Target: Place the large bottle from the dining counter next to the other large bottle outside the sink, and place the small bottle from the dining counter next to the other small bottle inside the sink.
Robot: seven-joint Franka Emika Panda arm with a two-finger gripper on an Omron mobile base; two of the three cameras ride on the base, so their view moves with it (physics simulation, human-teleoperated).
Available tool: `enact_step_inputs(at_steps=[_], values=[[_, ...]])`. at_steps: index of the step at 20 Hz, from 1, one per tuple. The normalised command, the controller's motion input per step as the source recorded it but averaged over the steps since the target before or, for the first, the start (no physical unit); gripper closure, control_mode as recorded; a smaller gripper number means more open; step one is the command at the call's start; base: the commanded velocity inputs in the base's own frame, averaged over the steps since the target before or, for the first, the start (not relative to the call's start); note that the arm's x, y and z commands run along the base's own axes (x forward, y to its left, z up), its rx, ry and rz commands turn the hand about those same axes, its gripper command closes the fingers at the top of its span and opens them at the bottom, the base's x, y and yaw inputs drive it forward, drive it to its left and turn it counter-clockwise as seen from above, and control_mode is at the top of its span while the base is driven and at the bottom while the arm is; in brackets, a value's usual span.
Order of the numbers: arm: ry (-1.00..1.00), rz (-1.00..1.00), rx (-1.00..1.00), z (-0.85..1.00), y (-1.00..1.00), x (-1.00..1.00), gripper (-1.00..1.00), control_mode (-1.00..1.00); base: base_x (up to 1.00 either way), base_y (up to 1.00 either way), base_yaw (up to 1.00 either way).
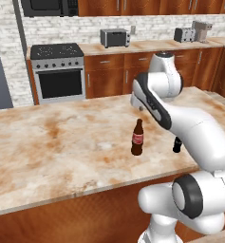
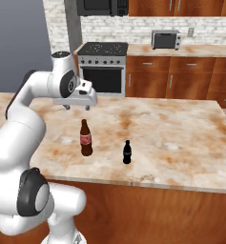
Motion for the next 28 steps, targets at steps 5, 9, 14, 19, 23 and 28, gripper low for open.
enact_step_inputs(at_steps=[5,9,14,19,23,28], values=[[0.0,0.0,0.0,-0.3,0.07,0.33,-1.0,-1.0,0.0,0.0,0.0],[0.01,0.0,0.03,-0.06,0.05,0.28,-1.0,-1.0,0.0,0.0,0.0],[0.03,0.0,0.0,-0.03,0.0,0.16,-1.0,-1.0,0.0,0.0,0.0],[0.0,0.0,0.0,-0.33,0.0,0.08,-1.0,-1.0,0.0,0.0,0.0],[0.01,0.0,0.0,-0.38,0.0,0.0,-1.0,-1.0,0.0,0.0,0.0],[0.0,0.0,0.0,-0.32,0.0,0.0,-1.0,-1.0,0.0,0.0,0.0]])
